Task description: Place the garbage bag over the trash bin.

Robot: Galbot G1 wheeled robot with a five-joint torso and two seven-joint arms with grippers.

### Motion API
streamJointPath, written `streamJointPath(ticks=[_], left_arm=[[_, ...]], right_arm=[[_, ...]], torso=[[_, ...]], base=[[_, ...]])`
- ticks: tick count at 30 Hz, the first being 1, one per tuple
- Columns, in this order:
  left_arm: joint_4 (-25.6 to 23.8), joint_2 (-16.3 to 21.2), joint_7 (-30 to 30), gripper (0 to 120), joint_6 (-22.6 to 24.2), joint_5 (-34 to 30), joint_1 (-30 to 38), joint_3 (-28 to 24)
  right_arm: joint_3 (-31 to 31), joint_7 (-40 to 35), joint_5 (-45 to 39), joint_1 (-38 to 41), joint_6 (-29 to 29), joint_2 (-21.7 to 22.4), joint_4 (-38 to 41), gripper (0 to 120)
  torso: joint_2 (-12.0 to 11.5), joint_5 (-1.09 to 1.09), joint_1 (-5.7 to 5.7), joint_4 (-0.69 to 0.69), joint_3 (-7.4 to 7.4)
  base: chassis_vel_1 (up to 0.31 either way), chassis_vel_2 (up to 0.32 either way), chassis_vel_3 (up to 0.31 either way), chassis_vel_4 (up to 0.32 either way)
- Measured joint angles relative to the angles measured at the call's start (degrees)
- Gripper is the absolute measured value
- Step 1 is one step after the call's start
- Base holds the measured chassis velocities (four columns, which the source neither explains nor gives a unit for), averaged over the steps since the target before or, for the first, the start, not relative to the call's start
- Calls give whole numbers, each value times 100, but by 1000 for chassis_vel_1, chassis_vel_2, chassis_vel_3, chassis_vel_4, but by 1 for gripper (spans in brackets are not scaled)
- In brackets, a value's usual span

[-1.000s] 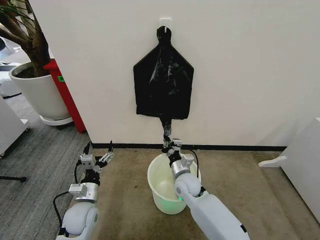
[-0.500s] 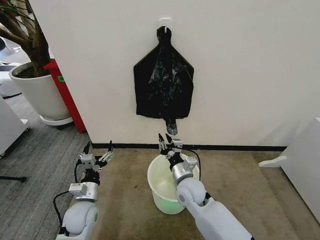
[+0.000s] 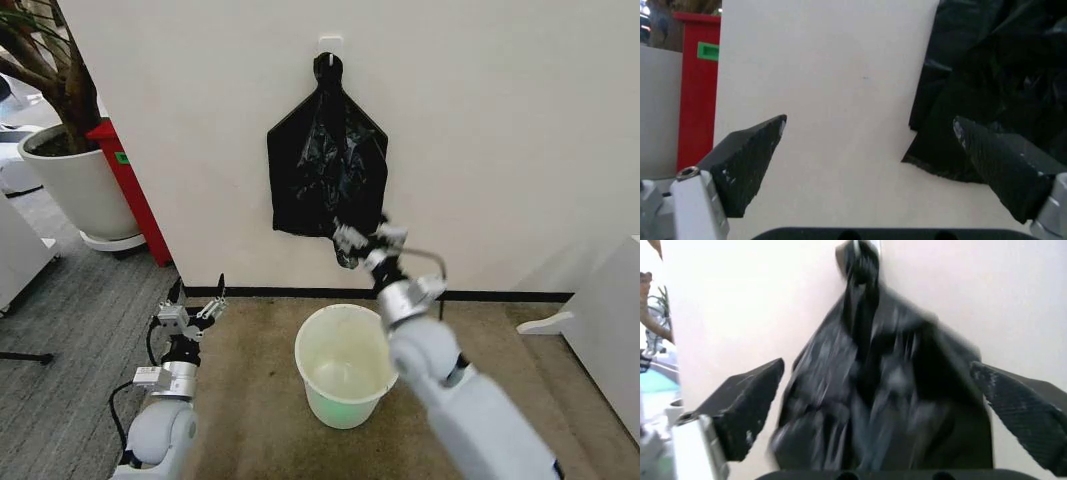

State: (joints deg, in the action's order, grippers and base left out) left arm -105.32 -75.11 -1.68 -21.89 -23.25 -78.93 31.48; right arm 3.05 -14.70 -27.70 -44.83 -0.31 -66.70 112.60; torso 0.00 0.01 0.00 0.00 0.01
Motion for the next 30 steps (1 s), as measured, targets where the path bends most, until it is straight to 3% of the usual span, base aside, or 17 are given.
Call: streamJointPath(ticks=[7, 18, 22, 30], left_arm=[[4, 6, -59, 99, -80, -83, 20, -15], [-20, 30, -55, 99, -72, -48, -3, 3], [-21, 19, -53, 99, -71, -30, -19, 4], [-8, 5, -51, 99, -81, -12, -30, 17]], right_arm=[[-410, -230, -260, 938, -188, 145, -368, 100], [-854, -299, -256, 925, -210, -4, -780, 100], [-865, -288, -253, 952, -135, 6, -982, 93], [-777, -280, -263, 1013, -51, 45, -1272, 65]], torso=[[0, -3, 0, 1, -1], [0, -1, 0, 0, 0], [0, -2, 0, 0, 0], [0, -1, 0, -1, -1]], base=[[0, 0, 0, 0], [0, 0, 0, 0], [0, 0, 0, 0], [0, 0, 0, 0]])
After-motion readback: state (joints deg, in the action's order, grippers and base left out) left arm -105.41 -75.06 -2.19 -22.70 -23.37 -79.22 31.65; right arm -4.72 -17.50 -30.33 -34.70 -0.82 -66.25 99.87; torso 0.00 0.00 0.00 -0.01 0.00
